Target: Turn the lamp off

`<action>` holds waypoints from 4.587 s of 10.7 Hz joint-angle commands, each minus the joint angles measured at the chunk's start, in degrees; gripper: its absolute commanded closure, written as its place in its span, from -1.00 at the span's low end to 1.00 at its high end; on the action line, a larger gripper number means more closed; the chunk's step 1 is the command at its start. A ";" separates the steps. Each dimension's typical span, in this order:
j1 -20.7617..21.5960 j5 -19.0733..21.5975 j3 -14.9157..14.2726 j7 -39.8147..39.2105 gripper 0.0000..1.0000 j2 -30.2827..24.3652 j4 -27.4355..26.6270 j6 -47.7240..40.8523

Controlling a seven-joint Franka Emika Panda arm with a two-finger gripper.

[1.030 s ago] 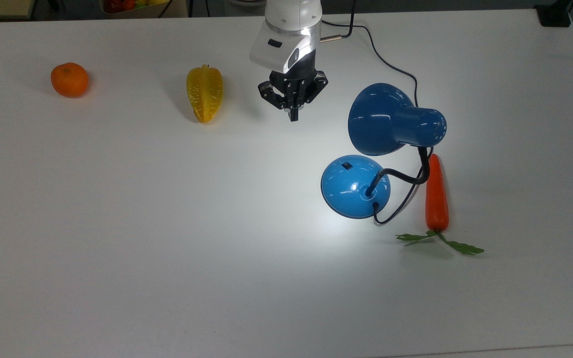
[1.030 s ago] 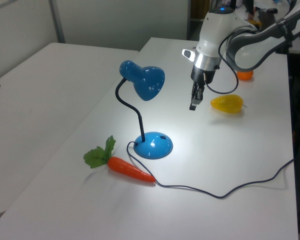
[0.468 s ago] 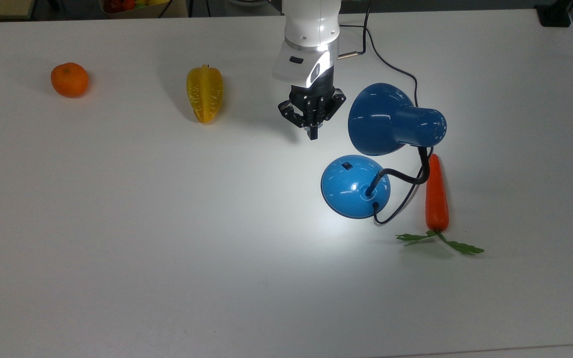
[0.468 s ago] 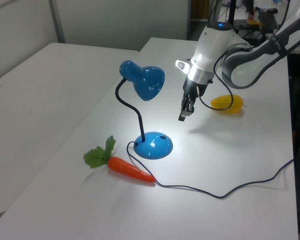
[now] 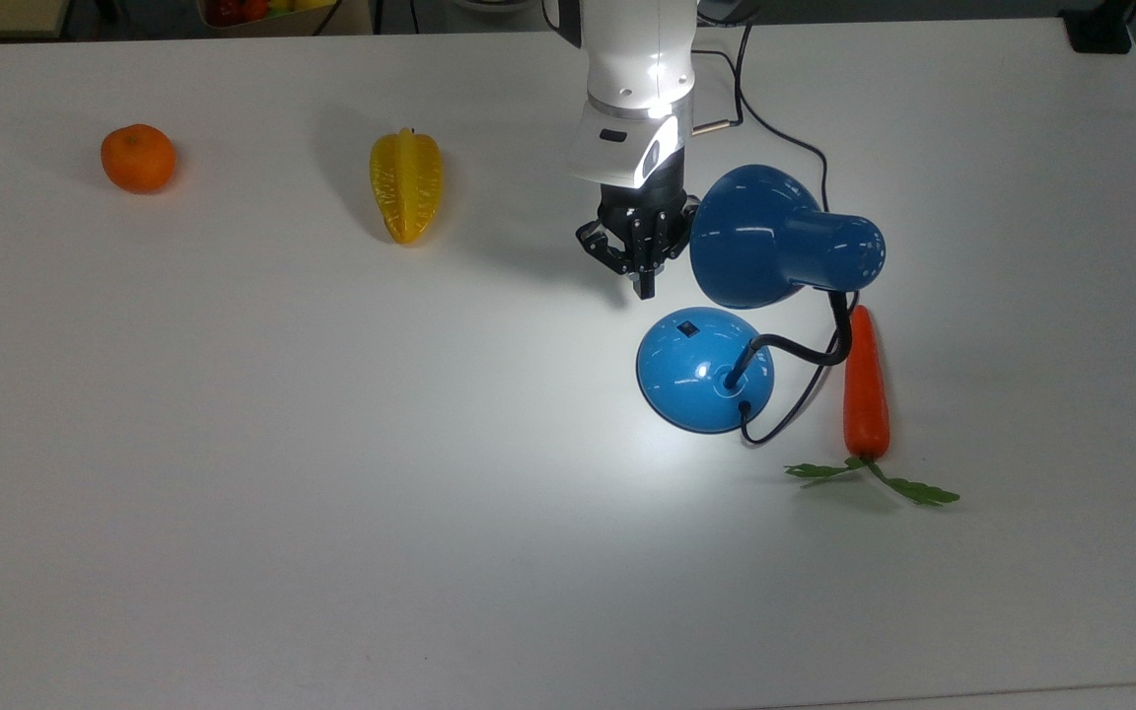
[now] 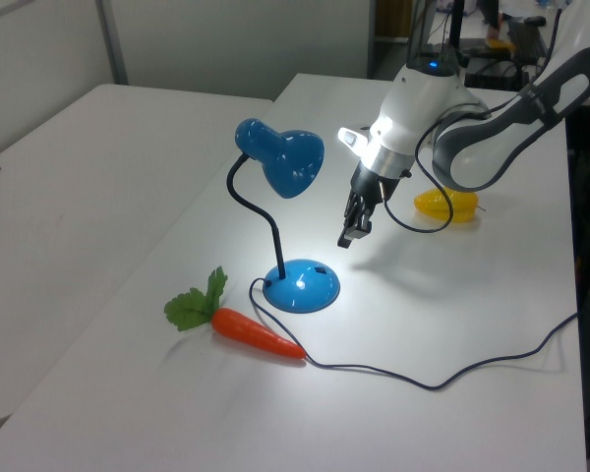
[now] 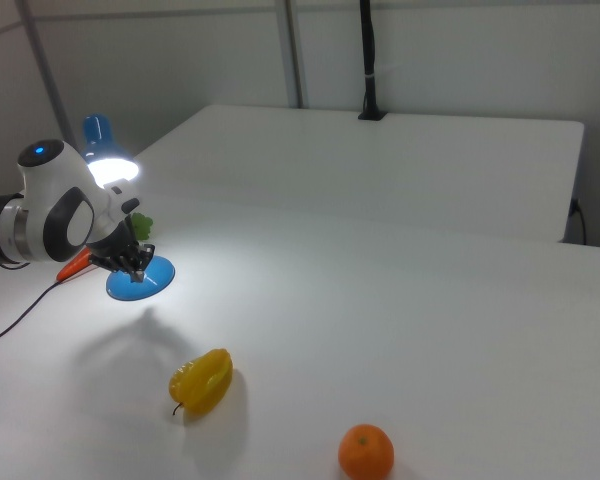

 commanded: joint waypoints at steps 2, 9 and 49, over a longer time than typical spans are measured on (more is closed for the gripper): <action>0.46 -0.61 0.30 -0.56 1.00 3.24 2.91 2.05; 2.66 -0.69 0.30 -0.47 1.00 5.97 3.35 6.71; -4.01 -0.87 0.30 0.15 0.18 -7.38 5.01 -35.51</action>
